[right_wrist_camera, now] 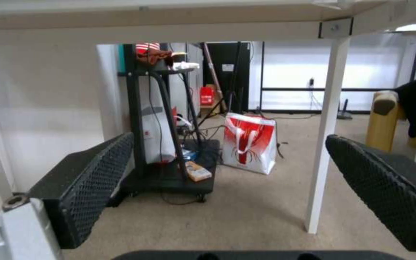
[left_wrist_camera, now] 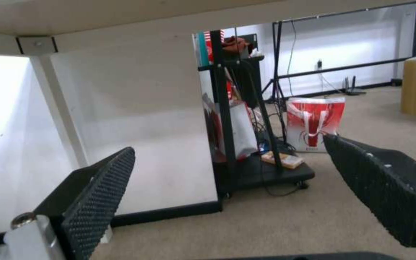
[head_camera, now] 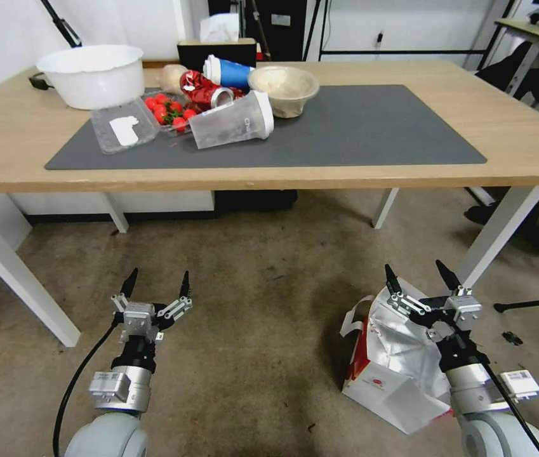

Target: Pick up the food delivery bag from the floor and place it on the table.

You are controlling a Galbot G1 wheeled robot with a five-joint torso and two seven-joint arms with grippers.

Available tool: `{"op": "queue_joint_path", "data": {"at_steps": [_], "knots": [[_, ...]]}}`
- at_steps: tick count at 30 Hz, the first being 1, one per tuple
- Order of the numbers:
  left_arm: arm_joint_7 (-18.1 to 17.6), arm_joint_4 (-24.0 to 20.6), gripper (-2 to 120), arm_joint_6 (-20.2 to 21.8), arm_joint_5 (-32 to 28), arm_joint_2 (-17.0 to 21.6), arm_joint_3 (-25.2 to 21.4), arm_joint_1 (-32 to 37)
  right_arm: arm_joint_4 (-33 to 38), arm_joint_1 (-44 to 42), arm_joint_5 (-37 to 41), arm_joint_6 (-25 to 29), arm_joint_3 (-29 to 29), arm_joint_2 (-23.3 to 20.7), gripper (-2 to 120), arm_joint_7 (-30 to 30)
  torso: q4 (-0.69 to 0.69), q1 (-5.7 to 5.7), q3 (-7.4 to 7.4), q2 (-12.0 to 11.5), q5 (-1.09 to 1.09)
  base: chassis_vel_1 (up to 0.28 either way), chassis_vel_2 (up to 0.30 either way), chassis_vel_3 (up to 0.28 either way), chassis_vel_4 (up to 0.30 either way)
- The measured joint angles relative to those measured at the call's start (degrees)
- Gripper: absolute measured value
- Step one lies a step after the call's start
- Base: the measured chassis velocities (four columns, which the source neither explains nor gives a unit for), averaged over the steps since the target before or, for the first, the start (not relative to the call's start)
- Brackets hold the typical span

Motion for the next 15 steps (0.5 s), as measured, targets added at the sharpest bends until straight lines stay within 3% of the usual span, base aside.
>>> {"op": "queue_joint_path", "data": {"at_steps": [15], "knots": [[0.3,-0.3,98,-0.1,0.0,0.1,0.3,0.5,-1.0,0.3,-0.2,1.0,-0.8,0.3,100,-0.7,0.0,-0.8,-2.57,-3.4,0.0,0.0,0.0,0.0,0.0]]}}
